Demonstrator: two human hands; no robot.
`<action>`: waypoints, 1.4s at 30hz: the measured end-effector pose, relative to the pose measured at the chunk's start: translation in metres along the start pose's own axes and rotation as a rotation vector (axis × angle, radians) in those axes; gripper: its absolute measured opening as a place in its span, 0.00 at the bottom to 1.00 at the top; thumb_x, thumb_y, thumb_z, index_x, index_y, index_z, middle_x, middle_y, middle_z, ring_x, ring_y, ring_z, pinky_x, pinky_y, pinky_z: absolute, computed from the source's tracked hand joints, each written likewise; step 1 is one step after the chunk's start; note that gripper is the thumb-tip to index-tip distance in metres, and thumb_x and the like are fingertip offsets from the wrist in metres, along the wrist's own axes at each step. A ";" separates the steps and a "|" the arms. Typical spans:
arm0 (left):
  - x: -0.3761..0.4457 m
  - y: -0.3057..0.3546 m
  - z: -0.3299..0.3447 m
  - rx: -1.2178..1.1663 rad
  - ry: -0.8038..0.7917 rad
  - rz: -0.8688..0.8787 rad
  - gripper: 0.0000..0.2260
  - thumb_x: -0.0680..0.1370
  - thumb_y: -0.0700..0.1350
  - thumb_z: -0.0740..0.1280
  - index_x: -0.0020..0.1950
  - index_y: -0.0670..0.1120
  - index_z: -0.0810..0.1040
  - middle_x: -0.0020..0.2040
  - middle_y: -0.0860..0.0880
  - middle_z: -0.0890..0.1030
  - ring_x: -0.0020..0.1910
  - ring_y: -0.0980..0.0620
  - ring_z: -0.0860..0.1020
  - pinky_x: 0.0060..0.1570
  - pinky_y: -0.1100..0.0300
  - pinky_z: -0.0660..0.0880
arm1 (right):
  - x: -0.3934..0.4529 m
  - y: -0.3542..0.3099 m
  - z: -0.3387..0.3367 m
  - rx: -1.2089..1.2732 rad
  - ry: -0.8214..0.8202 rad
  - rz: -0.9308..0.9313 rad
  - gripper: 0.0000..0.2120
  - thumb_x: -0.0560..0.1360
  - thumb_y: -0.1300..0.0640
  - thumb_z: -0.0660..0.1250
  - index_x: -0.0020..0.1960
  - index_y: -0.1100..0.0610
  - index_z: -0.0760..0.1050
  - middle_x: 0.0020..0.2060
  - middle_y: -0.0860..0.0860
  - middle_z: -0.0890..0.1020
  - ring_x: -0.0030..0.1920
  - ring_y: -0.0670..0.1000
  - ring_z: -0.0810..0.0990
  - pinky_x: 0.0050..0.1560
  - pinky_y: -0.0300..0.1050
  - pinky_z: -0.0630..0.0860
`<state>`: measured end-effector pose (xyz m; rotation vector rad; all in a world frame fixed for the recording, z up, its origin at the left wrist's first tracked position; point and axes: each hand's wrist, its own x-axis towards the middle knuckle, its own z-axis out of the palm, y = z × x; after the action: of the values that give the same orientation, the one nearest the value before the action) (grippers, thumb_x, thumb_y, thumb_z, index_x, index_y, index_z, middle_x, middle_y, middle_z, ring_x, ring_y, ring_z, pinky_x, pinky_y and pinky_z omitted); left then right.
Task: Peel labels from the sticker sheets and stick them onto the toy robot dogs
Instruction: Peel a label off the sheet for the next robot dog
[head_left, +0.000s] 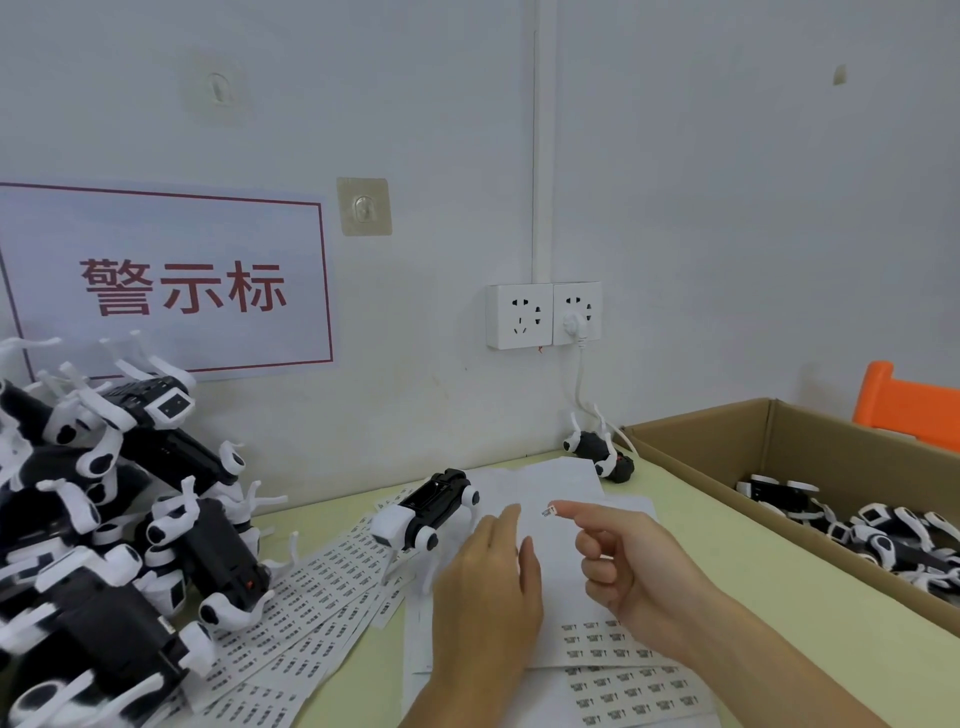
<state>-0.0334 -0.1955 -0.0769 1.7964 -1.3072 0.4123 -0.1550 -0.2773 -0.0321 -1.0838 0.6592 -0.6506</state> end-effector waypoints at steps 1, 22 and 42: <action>0.000 -0.003 0.003 -0.071 0.004 -0.074 0.14 0.82 0.47 0.65 0.68 0.51 0.77 0.50 0.58 0.79 0.46 0.61 0.77 0.43 0.72 0.69 | 0.000 0.000 -0.001 0.001 0.007 -0.001 0.10 0.75 0.61 0.68 0.55 0.60 0.84 0.28 0.50 0.70 0.23 0.48 0.63 0.21 0.39 0.63; 0.004 -0.012 0.007 -0.554 -0.108 -0.089 0.05 0.79 0.47 0.65 0.44 0.54 0.78 0.34 0.49 0.80 0.34 0.49 0.77 0.32 0.61 0.68 | 0.002 0.008 0.002 -0.110 -0.082 -0.003 0.10 0.78 0.62 0.61 0.51 0.57 0.81 0.29 0.51 0.72 0.25 0.49 0.68 0.26 0.40 0.64; -0.003 -0.013 0.008 -0.311 -0.138 0.010 0.08 0.81 0.44 0.63 0.41 0.52 0.73 0.28 0.55 0.71 0.29 0.54 0.70 0.30 0.62 0.63 | 0.000 0.008 -0.008 -0.886 0.206 -0.412 0.14 0.75 0.64 0.61 0.47 0.48 0.80 0.24 0.50 0.74 0.24 0.48 0.72 0.28 0.41 0.73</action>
<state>-0.0250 -0.1988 -0.0893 1.5781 -1.3910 0.0835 -0.1595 -0.2796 -0.0419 -2.0276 0.9494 -0.8546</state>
